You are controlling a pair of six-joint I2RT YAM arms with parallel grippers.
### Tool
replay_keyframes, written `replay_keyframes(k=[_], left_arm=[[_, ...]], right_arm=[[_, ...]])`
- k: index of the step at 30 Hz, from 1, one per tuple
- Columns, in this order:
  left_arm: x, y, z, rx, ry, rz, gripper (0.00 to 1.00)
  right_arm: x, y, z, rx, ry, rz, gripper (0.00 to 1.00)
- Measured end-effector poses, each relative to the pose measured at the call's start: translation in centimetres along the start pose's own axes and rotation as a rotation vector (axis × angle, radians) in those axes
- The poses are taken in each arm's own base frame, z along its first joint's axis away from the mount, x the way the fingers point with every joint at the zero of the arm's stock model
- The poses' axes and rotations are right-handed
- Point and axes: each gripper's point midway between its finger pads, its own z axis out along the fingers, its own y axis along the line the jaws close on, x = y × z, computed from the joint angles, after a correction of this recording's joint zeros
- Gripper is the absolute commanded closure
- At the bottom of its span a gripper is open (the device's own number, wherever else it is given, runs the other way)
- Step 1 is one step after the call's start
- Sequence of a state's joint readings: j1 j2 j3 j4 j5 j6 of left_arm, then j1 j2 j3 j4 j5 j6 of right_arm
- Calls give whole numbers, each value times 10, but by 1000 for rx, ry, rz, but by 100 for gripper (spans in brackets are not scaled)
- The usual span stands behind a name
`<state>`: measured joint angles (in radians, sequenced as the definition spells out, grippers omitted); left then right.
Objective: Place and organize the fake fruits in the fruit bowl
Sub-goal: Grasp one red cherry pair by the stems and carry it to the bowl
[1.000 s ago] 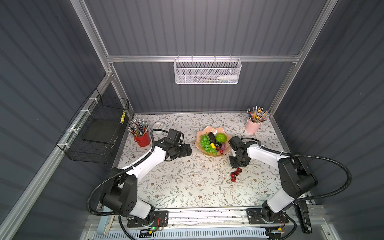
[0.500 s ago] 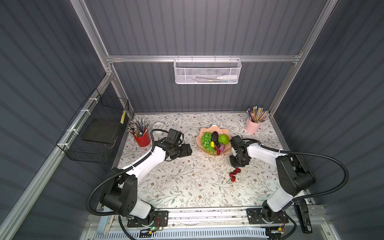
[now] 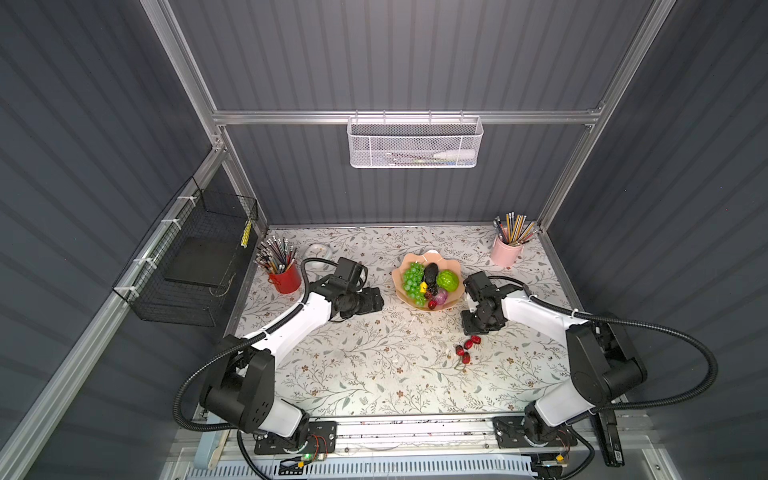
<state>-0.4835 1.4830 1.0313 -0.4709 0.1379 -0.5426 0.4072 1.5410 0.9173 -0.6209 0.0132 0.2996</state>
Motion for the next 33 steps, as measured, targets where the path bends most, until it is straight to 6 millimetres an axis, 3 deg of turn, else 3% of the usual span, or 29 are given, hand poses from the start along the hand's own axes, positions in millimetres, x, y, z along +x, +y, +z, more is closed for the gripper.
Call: replay_keyframes(k=[9,16,25,33], left_arm=[[-1,1,0,-6,-3,0,15],[1,3,0,-14,2,-2,15],[1,3,-5,-20,-3,-1,15],[1,5,-5,-26,-3,-2,15]], right_arm=[[-31,3,-49,-15,-160,8,100],[-94,23,-83,-57,-284,-10,100],[-133,42,-82,-95,-305,-45,100],[-135,48,-53,-104,-243,-66,100]])
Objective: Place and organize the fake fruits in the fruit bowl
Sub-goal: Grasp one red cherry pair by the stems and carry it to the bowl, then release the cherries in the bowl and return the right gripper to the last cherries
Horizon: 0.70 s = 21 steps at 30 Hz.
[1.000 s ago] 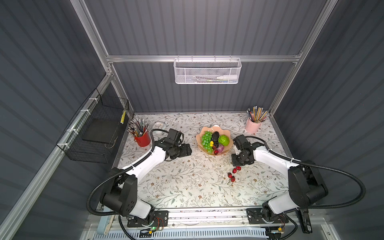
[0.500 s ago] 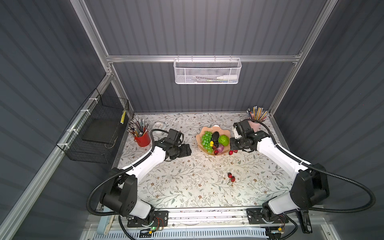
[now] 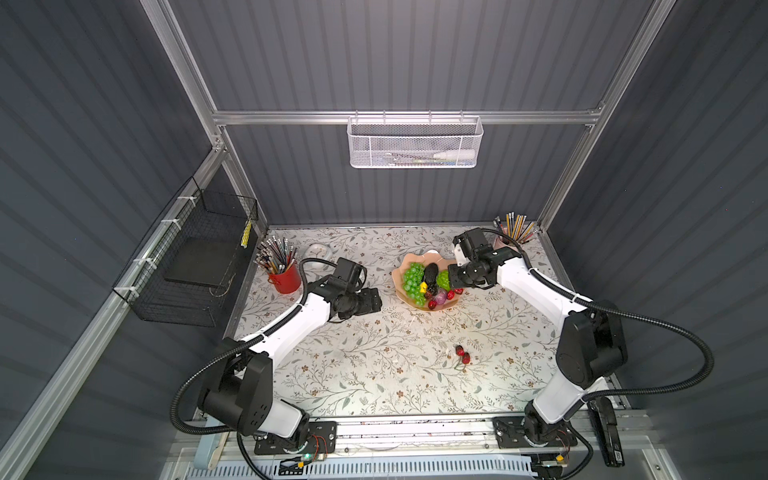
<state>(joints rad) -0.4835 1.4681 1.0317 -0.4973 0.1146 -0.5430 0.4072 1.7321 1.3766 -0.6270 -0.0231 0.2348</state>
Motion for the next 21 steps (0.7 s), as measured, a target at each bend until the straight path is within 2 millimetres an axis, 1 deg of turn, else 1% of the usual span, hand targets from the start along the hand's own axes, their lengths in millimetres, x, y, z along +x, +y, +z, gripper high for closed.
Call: replay_keyframes(k=[4,6,8,9,10,13,17,21], left_arm=[[0,0,0,1,0,0,15],[0,0,0,1,0,0,15],[0,0,0,1,0,0,15],[0,0,0,1,0,0,15],[0,0,0,1,0,0,15],[0,0,0,1,0,0,15],[0,0,-1,2,-2,0,15],[-2,-2,-4,8,-13,2,15]], right_arm=[[6,-2,19,9,36,-19,99],[8,-3,26,10,42,-27,95],[8,-3,30,10,45,-33,86],[8,-3,31,10,46,-39,78],[8,-3,32,10,44,-43,70],[7,-3,31,10,39,-50,65],[5,-5,29,23,31,-61,63],[-1,-6,12,35,-1,-66,57]])
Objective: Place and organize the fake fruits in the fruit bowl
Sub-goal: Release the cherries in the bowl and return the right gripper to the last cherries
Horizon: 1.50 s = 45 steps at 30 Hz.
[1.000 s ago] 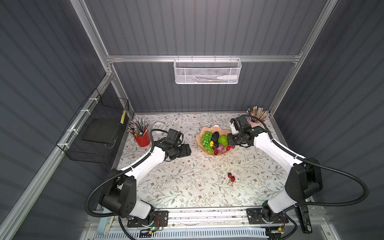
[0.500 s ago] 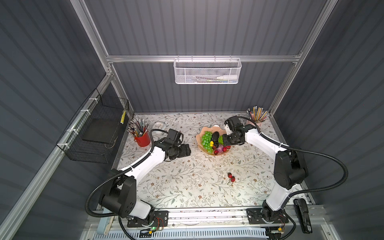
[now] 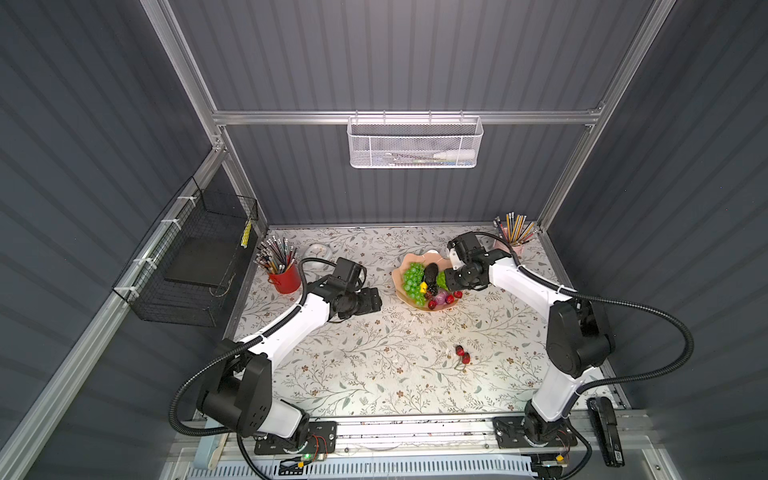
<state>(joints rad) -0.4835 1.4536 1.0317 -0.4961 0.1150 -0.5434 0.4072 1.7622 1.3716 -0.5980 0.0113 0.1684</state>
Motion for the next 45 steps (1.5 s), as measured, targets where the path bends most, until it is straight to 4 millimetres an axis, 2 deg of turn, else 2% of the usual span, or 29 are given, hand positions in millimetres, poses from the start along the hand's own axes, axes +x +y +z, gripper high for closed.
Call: replay_keyframes(k=[5,9,12,17,19,24,27,32,38,41,45], left_arm=[[-1,-1,-4,10,-17,2,15],[6,2,-6,11,-20,-1,15],[9,6,-5,3,-12,-3,15],[9,7,-4,-2,-17,-2,15],[8,6,-3,0,-21,-2,15],[7,6,0,0,-20,-2,15],[7,7,3,-2,-17,-2,15],[7,7,4,-3,-14,-2,15],[7,7,4,-4,-14,-2,15],[7,7,4,-4,-14,-2,15],[7,7,4,-5,-14,-2,14]], right_arm=[[-9,2,-41,-10,-97,10,52],[12,9,-67,-21,-116,11,50],[51,22,-69,-21,-58,-19,49],[141,53,-67,-24,125,-87,50],[171,57,-70,-15,181,-70,44],[217,62,-83,-12,223,27,35],[237,58,-79,0,261,103,34],[260,54,-61,17,313,202,36],[264,57,-45,14,315,265,40],[267,51,-39,23,315,293,43],[259,43,-30,15,291,359,45]])
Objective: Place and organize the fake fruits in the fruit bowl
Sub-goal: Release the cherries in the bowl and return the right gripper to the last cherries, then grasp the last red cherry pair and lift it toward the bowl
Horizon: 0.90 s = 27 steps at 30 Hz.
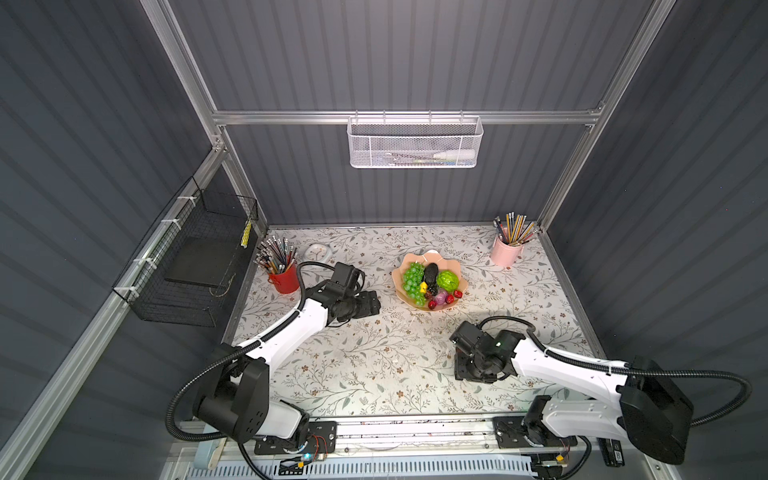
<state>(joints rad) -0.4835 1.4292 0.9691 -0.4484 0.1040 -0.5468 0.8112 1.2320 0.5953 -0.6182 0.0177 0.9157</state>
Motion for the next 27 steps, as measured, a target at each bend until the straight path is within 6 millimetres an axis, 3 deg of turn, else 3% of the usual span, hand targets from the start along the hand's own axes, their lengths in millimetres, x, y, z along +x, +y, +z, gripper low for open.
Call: replay_keyframes(k=[13,20,27], left_arm=[[0,0,0,-4,7,3,14],[0,0,-1,-8,14,2,14],[-4,-3,-2,-5,8,10,14]], right_arm=[[-13,6,11,5,-7,-1,56],[-19,3,15,49,-17,-44,79],[-22,1,15,43,-40,-69,93]])
